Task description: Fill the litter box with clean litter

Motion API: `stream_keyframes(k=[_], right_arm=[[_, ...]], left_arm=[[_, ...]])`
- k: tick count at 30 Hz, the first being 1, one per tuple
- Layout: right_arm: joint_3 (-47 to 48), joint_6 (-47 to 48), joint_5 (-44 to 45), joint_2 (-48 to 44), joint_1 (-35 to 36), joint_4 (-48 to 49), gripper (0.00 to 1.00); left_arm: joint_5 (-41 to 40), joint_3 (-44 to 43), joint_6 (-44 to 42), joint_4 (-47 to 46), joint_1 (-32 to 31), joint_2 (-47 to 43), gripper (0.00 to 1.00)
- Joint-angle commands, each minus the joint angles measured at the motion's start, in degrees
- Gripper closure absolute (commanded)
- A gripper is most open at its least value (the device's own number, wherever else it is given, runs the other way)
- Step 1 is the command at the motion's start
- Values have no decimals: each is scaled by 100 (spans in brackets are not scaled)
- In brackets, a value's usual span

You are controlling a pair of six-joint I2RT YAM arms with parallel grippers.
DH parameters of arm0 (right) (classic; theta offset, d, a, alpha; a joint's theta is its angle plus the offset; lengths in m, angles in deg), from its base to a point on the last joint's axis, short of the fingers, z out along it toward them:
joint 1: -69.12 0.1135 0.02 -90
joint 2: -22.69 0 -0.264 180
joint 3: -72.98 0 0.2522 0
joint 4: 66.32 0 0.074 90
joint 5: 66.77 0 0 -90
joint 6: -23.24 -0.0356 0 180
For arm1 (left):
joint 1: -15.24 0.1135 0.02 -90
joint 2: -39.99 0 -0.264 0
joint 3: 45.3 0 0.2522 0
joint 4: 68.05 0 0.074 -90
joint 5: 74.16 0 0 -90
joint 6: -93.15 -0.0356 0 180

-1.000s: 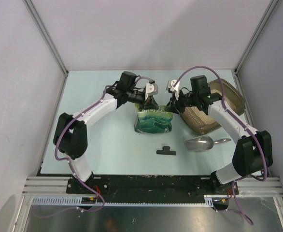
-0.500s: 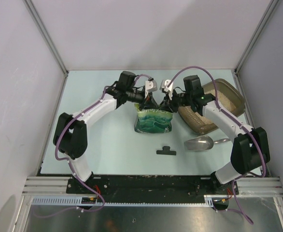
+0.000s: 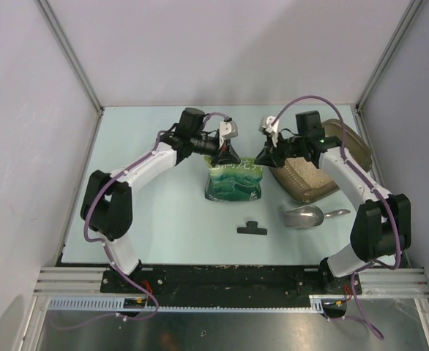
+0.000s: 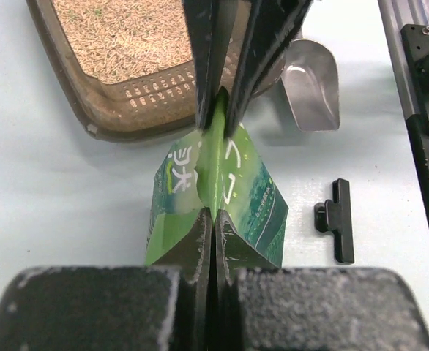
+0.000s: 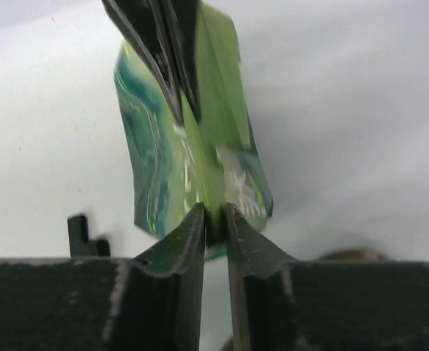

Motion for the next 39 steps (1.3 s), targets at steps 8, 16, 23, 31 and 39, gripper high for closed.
stream_keyframes(k=[8, 16, 23, 31, 39], right_arm=[[138, 60, 233, -33, -535, -550, 95], [129, 1075, 436, -955, -825, -1810, 55], [-749, 2055, 690, -773, 60, -3275, 50], [-1523, -554, 471, 10, 485, -1614, 51], [-2068, -2233, 392, 273, 476, -408, 57]], left_arm=[[94, -52, 231, -304, 219, -134, 100], [24, 18, 240, -304, 219, -160, 100], [-11, 44, 354, -304, 219, -117, 100], [-319, -26, 547, -330, 219, -64, 100], [-574, 158, 653, -330, 280, -178, 100]])
